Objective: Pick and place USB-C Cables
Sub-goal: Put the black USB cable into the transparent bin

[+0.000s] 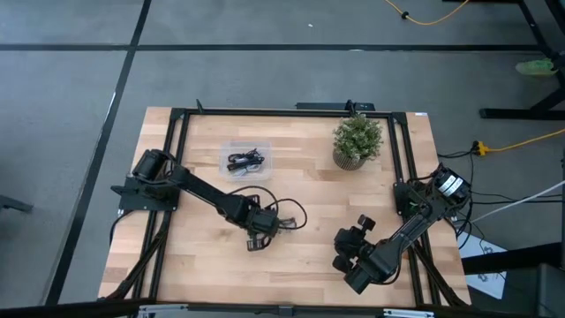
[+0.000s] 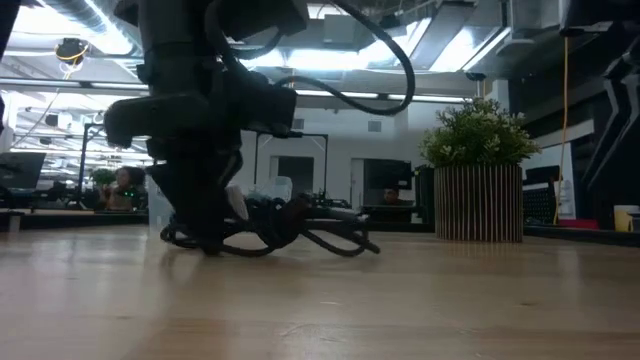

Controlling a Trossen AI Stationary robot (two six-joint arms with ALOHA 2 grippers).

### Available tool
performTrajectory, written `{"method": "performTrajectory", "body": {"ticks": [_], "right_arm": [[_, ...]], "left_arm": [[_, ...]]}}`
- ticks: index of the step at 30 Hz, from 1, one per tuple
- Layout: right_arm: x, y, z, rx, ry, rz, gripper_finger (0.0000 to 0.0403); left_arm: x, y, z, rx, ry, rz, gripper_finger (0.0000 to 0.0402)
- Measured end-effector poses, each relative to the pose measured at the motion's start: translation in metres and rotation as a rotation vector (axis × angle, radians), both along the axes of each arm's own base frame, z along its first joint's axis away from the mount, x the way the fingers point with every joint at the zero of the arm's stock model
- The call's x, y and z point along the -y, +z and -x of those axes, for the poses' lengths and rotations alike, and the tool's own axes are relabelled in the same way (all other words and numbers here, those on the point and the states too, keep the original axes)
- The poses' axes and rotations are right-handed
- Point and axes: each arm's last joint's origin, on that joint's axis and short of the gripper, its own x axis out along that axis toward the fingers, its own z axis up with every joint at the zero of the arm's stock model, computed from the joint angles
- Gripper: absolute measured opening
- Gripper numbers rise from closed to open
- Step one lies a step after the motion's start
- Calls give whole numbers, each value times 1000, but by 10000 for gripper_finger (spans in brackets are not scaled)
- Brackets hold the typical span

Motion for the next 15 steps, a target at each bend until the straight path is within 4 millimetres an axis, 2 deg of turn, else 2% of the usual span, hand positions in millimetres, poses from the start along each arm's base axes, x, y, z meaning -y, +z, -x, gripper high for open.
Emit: {"method": "performTrajectory", "body": {"ticks": [2,9,12,15], "right_arm": [[0,0,0,0,0,1,106],[0,0,0,4,1,4,106],[0,0,0,4,1,5,106],[0,0,0,3,1,6,106]], "left_arm": [[1,7,0,12,-1,-2,14],[0,71,-5,184,-51,-93,3],[-11,105,-2,243,-74,-208,2],[-31,133,11,221,-51,-329,2]]}}
